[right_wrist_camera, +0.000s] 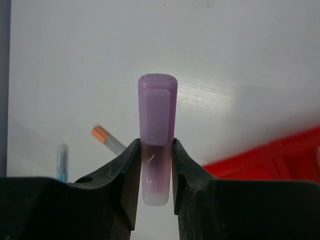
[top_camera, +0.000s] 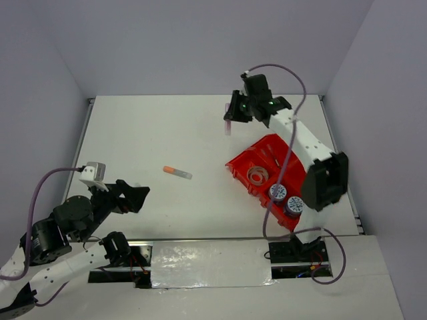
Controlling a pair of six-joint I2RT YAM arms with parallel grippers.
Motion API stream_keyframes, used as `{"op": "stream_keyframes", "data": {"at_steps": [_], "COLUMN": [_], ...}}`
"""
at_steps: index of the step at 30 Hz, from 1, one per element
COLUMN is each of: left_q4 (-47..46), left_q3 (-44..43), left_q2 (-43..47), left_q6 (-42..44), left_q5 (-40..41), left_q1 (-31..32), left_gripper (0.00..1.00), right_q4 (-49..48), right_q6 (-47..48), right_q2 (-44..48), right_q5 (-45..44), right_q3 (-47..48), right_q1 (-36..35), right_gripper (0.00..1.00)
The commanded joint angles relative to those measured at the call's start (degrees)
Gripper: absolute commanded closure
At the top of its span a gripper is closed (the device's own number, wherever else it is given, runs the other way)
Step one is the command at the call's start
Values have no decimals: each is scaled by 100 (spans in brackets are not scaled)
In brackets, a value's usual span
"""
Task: Sort the stationery into containers
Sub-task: Place the stationery in the storage box.
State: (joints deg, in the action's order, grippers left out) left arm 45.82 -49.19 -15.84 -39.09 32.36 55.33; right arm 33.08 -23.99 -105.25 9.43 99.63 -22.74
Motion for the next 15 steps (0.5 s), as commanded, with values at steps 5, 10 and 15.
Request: {"op": "stream_keyframes", "data": {"at_steps": [5,10,15], "left_q4": [-267,-320,-328], "left_q3": [-91,-82,-91], "left_q2": [212,248,81], "left_q6": [130,165,200], "left_q5": [-89,-151,-204], "left_q1": [39,39,30], "left_gripper": [1,1,1], "right_q4": [269,-73,145], "right_q6": [-343,-1107,-1240], "right_q2": [3251,5100,5727], "right_q5": [-2215,-2595,-3069], "right_q3": [-2850,-5127,-5595], "right_q1": [681,1754,2869], "right_gripper": [100,100,100]}}
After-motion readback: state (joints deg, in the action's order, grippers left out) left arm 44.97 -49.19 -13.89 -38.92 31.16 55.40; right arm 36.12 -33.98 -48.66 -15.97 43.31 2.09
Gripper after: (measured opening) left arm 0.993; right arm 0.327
